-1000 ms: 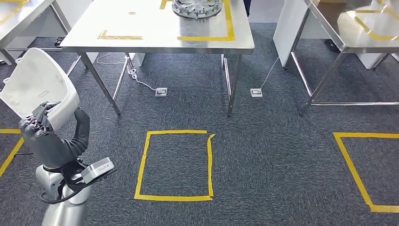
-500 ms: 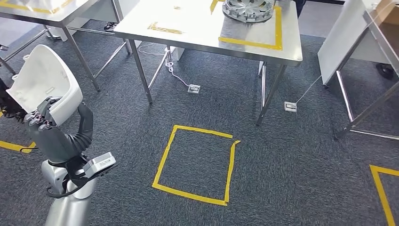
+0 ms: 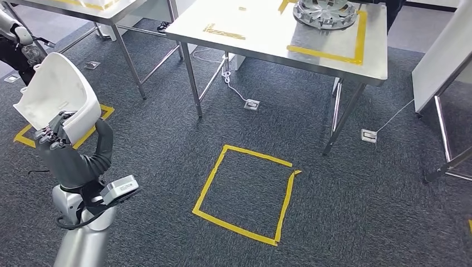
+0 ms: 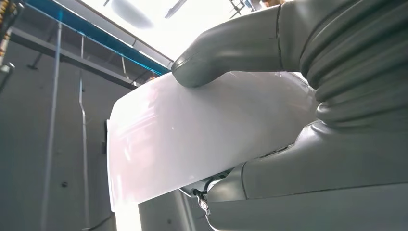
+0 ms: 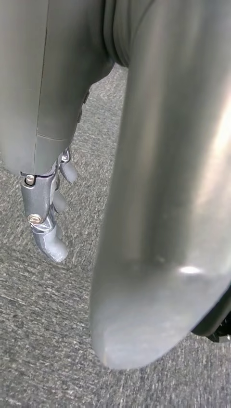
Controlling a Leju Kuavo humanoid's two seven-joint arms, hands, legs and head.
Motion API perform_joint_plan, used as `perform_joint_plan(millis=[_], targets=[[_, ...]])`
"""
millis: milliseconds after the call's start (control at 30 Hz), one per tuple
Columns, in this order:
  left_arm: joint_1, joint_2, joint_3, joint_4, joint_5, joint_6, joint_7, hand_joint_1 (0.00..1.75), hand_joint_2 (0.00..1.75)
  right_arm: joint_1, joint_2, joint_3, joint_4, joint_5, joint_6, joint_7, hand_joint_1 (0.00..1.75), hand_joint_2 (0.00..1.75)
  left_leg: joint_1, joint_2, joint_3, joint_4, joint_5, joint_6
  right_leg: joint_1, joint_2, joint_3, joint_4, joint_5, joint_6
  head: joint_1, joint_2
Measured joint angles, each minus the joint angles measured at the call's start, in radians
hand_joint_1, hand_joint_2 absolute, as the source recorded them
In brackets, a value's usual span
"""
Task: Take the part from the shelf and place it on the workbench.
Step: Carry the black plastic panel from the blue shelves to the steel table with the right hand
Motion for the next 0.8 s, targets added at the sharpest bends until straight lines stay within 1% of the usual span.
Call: perform_joint_plan(millis=[33,67,133,167,200,233,267,300,333,367,400,433,467,500,533,567,600,633,667,700,733,767,800], targets=[[-0.002,-0.001,0.0,0.001,0.001,0.0,0.0,1.75,1.75,-0.001,0.001,-0.002,0.0,0.0,0.0,0.0,0.0,0.0,-0.002,0.003,0.02,-0.038,0.003,0.006,0.002,-0.001,-0.002,0.002,-0.002,0.006,0.001,0.0],[-0.004,-0.002,0.0,0.003,0.002,0.0,0.0,1.75,1.75,-0.002,0.001,-0.003,0.0,0.0,0.0,0.0,0.0,0.0,-0.004,0.003,0.026,-0.053,-0.003,0.015,0.004,-0.002,-0.004,0.006,-0.001,0.013,0.002,0.0],[-0.005,-0.003,0.0,0.004,0.004,0.0,0.0,1.75,1.75,-0.002,0.001,-0.007,0.0,0.0,0.001,0.0,0.0,0.0,-0.005,-0.001,0.026,-0.057,-0.008,0.034,0.003,-0.003,-0.006,0.016,0.004,0.027,0.005,0.0],[-0.006,-0.003,0.001,0.005,0.004,0.0,0.0,1.75,1.75,-0.002,0.001,-0.009,0.0,0.0,0.001,0.0,0.0,0.0,-0.005,-0.003,0.03,-0.059,-0.01,0.042,0.001,0.0,-0.01,0.031,0.003,0.033,0.005,0.0],[-0.007,-0.005,0.001,0.006,0.004,0.0,0.0,1.75,1.75,-0.002,0.001,-0.01,0.0,0.0,0.001,0.0,0.0,0.0,-0.004,-0.005,0.036,-0.06,-0.013,0.049,-0.001,0.004,-0.021,0.056,-0.008,0.037,0.006,0.0],[-0.009,-0.006,0.001,0.006,0.004,0.0,0.0,1.75,1.75,-0.003,0.001,-0.012,0.0,0.0,0.001,-0.001,0.0,0.0,-0.004,-0.005,0.043,-0.061,-0.015,0.055,-0.003,0.009,-0.045,0.099,-0.027,0.04,0.008,0.0],[-0.011,-0.008,0.001,0.008,0.004,0.0,0.0,1.75,1.75,-0.003,0.001,-0.012,0.0,-0.001,0.002,-0.001,0.0,0.0,-0.005,-0.006,0.046,-0.061,-0.019,0.059,-0.004,0.015,-0.079,0.157,-0.052,0.043,0.009,0.0],[-0.011,-0.009,0.001,0.009,0.004,0.0,0.0,1.75,1.75,-0.003,0.001,-0.013,0.0,-0.001,0.002,-0.001,0.0,0.0,-0.006,-0.008,0.049,-0.061,-0.023,0.061,-0.004,0.018,-0.121,0.221,-0.077,0.045,0.01,0.0],[-0.011,-0.009,0.001,0.011,0.005,0.0,0.0,1.75,1.75,-0.001,0.001,-0.014,0.0,-0.002,0.002,-0.001,0.0,0.0,-0.007,-0.01,0.053,-0.061,-0.027,0.062,-0.004,0.019,-0.158,0.273,-0.09,0.047,0.01,0.0],[-0.01,-0.01,0.001,0.014,0.006,0.0,0.0,1.75,1.75,0.0,0.001,-0.015,0.0,-0.003,0.002,-0.001,0.0,0.0,-0.008,-0.013,0.058,-0.061,-0.033,0.061,-0.004,0.019,-0.182,0.296,-0.085,0.047,0.01,0.0],[-0.01,-0.01,0.001,0.016,0.007,0.0,0.0,1.75,1.75,0.002,0.001,-0.016,0.0,-0.004,0.002,-0.001,0.0,0.0,-0.008,-0.016,0.066,-0.061,-0.039,0.06,-0.004,0.019,-0.188,0.282,-0.061,0.046,0.01,0.0],[-0.011,-0.011,0.001,0.017,0.009,0.0,0.0,1.75,1.75,0.003,0.001,-0.016,0.0,-0.005,0.002,-0.001,0.0,0.0,-0.008,-0.018,0.076,-0.061,-0.046,0.058,-0.004,0.02,-0.173,0.229,-0.02,0.043,0.01,0.0],[-0.011,-0.012,0.001,0.019,0.011,0.0,0.0,1.75,1.75,0.004,0.002,-0.017,0.0,-0.005,0.002,-0.001,0.0,0.0,-0.008,-0.02,0.085,-0.061,-0.055,0.055,-0.004,0.021,-0.149,0.155,0.028,0.039,0.011,0.0],[-0.012,-0.013,0.001,0.02,0.012,0.0,0.0,1.75,1.75,0.005,0.002,-0.018,0.0,-0.006,0.002,-0.001,0.0,0.0,-0.009,-0.022,0.095,-0.061,-0.064,0.051,-0.002,0.021,-0.125,0.091,0.055,0.035,0.01,0.0],[-0.013,-0.013,0.001,0.022,0.013,0.0,0.0,1.75,1.75,0.005,0.002,-0.019,0.0,-0.006,0.002,-0.001,0.0,0.0,-0.008,-0.023,0.102,-0.062,-0.072,0.045,0.002,0.021,-0.106,0.044,0.066,0.03,0.009,0.0],[-0.014,-0.014,0.001,0.024,0.013,0.0,0.0,1.75,1.75,0.004,0.002,-0.019,0.0,-0.006,0.002,-0.001,0.0,0.0,-0.007,-0.024,0.109,-0.064,-0.078,0.038,0.006,0.021,-0.096,0.022,0.063,0.025,0.009,0.0],[-0.015,-0.015,0.001,0.026,0.013,0.0,0.0,1.75,1.75,0.004,0.002,-0.019,0.0,-0.006,0.002,-0.001,0.0,0.0,-0.006,-0.025,0.117,-0.062,-0.08,0.03,0.01,0.02,-0.088,0.017,0.047,0.019,0.008,0.0],[-0.018,-0.016,0.001,0.027,0.013,-0.001,0.0,1.75,1.75,0.003,0.002,-0.02,0.0,-0.006,0.002,-0.001,0.0,0.0,-0.005,-0.025,0.124,-0.056,-0.079,0.022,0.011,0.019,-0.075,0.013,0.041,0.012,0.008,0.0],[-0.021,-0.017,0.001,0.027,0.013,-0.001,0.0,1.75,1.75,0.003,0.001,-0.02,0.0,-0.006,0.002,-0.002,0.0,0.0,-0.003,-0.024,0.125,-0.037,-0.074,0.016,0.01,0.02,-0.059,0.007,0.035,0.005,0.008,0.0],[-0.026,-0.017,0.0,0.028,0.013,-0.001,0.0,1.75,1.75,0.003,0.001,-0.02,0.0,-0.006,0.002,-0.002,0.0,0.0,-0.003,-0.021,0.113,-0.003,-0.065,0.012,0.008,0.02,-0.039,0.003,0.026,-0.002,0.007,0.0],[-0.032,-0.017,0.0,0.029,0.013,-0.001,-0.001,1.75,1.75,0.002,0.001,-0.02,0.0,-0.006,0.002,-0.003,0.0,0.0,-0.003,-0.019,0.087,0.043,-0.059,0.009,0.006,0.02,-0.018,0.0,0.016,-0.006,0.005,0.0],[-0.037,-0.017,0.0,0.031,0.013,0.0,-0.001,1.75,1.75,0.001,0.001,-0.02,-0.001,-0.006,0.002,-0.004,0.0,0.0,-0.003,-0.017,0.047,0.095,-0.059,0.006,0.005,0.02,0.001,-0.002,0.004,-0.01,0.002,0.0],[-0.04,-0.017,0.0,0.033,0.013,0.0,-0.002,1.75,1.75,-0.001,0.001,-0.02,-0.001,-0.006,0.002,-0.004,0.0,0.0,-0.003,-0.015,-0.001,0.145,-0.073,0.005,0.004,0.02,0.018,-0.003,-0.01,-0.013,0.0,0.0]])
